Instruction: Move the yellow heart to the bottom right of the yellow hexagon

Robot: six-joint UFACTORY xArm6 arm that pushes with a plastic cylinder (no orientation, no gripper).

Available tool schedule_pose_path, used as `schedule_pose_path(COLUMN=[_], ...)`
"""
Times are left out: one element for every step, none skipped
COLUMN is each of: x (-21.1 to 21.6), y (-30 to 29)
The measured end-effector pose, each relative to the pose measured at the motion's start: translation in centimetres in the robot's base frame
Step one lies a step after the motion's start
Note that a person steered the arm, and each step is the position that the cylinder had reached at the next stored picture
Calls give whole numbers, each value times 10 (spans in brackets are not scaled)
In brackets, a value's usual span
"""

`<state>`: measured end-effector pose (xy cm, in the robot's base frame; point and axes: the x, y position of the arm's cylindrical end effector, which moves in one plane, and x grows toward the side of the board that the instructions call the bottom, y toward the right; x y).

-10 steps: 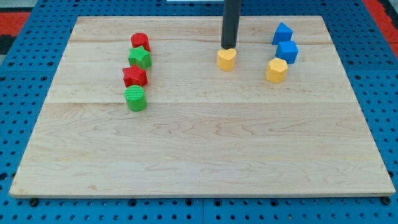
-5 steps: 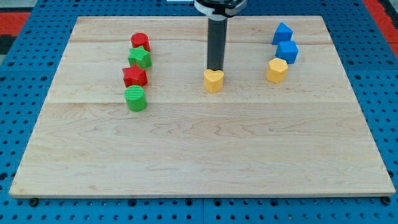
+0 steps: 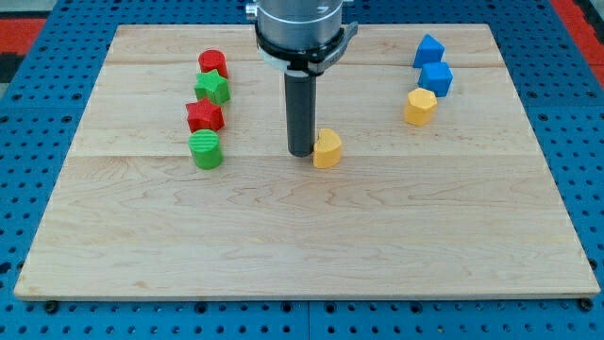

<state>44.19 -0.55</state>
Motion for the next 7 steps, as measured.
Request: schedule_pose_path(x=[3, 3, -12, -27, -27, -24, -10], y=[2, 13, 39, 78, 111, 140, 152])
